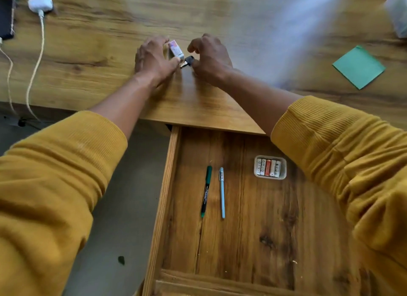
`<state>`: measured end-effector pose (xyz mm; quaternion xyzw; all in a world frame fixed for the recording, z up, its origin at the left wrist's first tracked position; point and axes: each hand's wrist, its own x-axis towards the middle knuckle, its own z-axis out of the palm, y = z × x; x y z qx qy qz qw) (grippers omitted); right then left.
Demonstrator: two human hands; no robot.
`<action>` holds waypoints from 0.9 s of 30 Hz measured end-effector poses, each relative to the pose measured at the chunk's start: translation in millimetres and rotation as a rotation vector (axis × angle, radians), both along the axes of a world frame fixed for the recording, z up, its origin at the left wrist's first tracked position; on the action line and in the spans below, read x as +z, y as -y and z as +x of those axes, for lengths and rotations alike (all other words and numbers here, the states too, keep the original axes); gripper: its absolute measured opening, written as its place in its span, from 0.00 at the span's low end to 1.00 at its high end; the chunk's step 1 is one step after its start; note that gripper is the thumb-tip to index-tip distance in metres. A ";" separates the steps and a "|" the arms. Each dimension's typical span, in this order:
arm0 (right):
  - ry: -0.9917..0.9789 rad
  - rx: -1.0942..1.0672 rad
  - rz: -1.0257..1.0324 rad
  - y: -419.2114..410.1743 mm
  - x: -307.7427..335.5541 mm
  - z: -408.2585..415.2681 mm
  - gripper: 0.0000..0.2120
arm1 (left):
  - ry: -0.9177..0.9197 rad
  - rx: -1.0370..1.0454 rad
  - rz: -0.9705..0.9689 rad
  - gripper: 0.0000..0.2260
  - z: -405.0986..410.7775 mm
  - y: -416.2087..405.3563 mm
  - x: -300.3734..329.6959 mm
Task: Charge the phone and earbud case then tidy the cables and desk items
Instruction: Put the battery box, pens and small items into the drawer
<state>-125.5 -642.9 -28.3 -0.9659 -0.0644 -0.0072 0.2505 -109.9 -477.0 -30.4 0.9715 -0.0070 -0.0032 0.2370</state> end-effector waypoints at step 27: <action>-0.053 -0.229 0.348 38.8 30.5 -92.2 0.11 | 0.243 -0.104 -0.260 0.29 -97.0 18.2 -9.1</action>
